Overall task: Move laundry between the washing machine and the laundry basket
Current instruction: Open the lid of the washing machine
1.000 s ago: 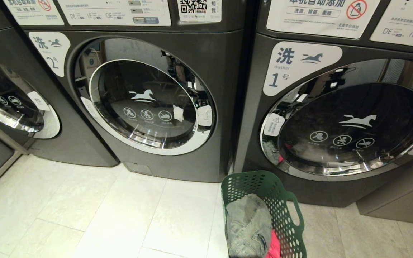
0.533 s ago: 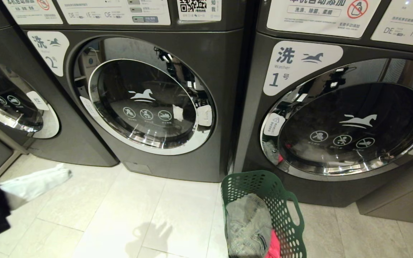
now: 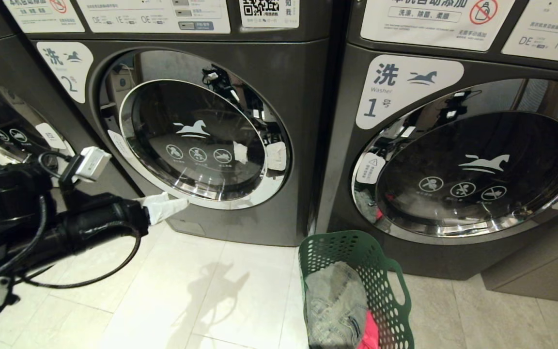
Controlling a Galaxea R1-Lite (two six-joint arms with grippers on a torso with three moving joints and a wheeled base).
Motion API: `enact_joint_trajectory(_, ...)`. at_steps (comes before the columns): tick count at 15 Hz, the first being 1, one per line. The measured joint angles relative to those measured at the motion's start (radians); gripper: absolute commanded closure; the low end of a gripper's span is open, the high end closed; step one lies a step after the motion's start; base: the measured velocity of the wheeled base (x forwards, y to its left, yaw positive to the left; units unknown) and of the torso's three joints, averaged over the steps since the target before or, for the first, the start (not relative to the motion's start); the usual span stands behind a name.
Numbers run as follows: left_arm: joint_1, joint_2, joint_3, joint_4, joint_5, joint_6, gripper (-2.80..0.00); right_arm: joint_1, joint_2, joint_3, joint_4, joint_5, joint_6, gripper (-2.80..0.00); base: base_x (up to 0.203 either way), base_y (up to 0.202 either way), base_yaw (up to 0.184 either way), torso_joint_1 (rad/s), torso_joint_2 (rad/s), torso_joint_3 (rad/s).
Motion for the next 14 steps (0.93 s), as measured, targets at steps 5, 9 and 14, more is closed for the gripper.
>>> enact_joint_trajectory(5, -0.037, 0.322, -0.244, -0.257, -0.042, 0.128, -2.80, 0.000, 0.000, 0.000, 0.000, 0.000, 0.001, 0.00, 0.000, 0.000, 0.000, 0.000, 0.00, 0.000)
enact_joint_trajectory(9, -0.112, 0.465, -0.315, -0.360, -0.046, 0.213, -2.80, 0.000, 0.000, 0.000, 0.000, 0.000, 0.001, 0.00, 0.000, 0.000, 0.000, 0.000, 0.00, 0.000)
enact_joint_trajectory(14, -0.152, 0.600, -0.439, -0.426, -0.026, 0.292, -2.80, 0.000, 0.000, 0.000, 0.000, 0.000, 0.001, 0.00, 0.000, 0.000, 0.000, 0.000, 0.00, 0.000)
